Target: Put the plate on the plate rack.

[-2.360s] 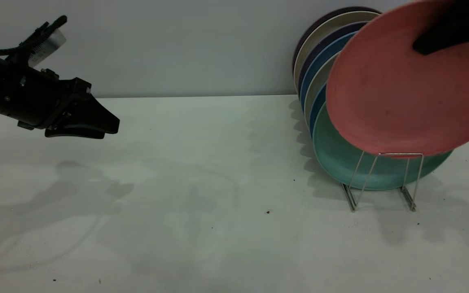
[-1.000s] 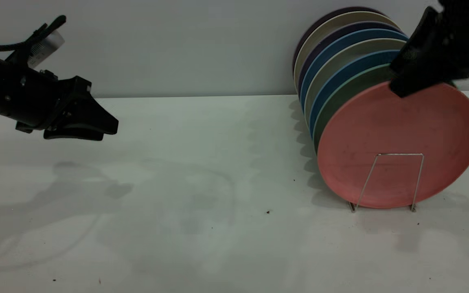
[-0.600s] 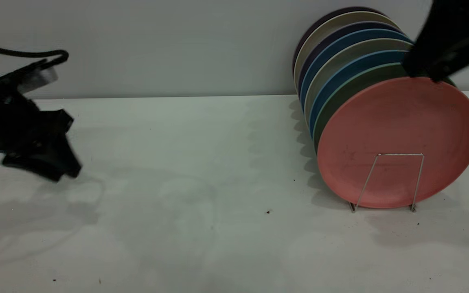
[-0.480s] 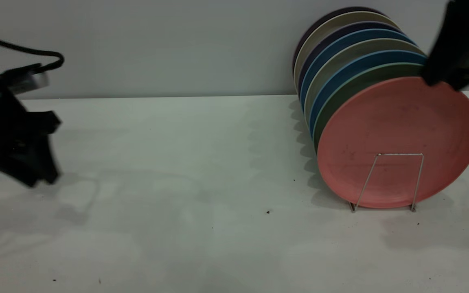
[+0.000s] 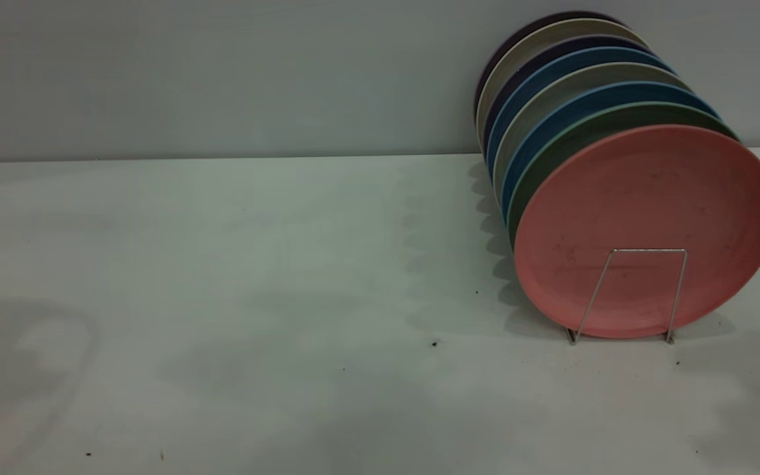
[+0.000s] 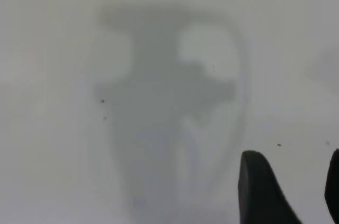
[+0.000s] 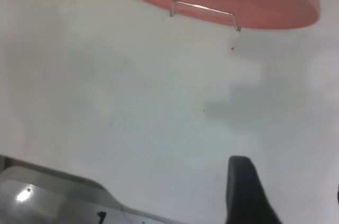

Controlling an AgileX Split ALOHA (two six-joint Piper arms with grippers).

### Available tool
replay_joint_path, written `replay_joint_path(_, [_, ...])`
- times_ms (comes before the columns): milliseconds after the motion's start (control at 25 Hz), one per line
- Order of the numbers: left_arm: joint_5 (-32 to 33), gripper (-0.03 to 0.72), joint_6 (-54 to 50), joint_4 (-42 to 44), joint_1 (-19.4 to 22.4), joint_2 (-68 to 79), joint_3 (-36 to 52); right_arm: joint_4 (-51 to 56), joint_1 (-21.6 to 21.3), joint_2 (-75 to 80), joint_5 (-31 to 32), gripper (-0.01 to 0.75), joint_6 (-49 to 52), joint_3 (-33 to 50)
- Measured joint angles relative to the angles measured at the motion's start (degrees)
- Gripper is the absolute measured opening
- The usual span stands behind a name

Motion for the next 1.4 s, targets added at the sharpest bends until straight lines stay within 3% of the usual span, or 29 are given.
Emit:
replay_joint_path(600, [2.5, 0.358, -0.6, -2.4, 0.0, -44.3, 25.3, -0.3, 0.0, -41.0, 8.6, 0.430, 0.3, 17.1])
replay_joint_path(1000, [9.4, 0.391, -2.2, -2.4, 0.0, -67.3, 35.2, -2.2, 0.0, -59.8, 8.6, 0.430, -0.3, 29.5])
replay_joint_path(1400, [10.1, 0.428, -2.0, 1.0, 0.0, -75.8, 40.4, -4.3, 0.0, -67.2, 4.0, 0.430, -2.0, 37.5])
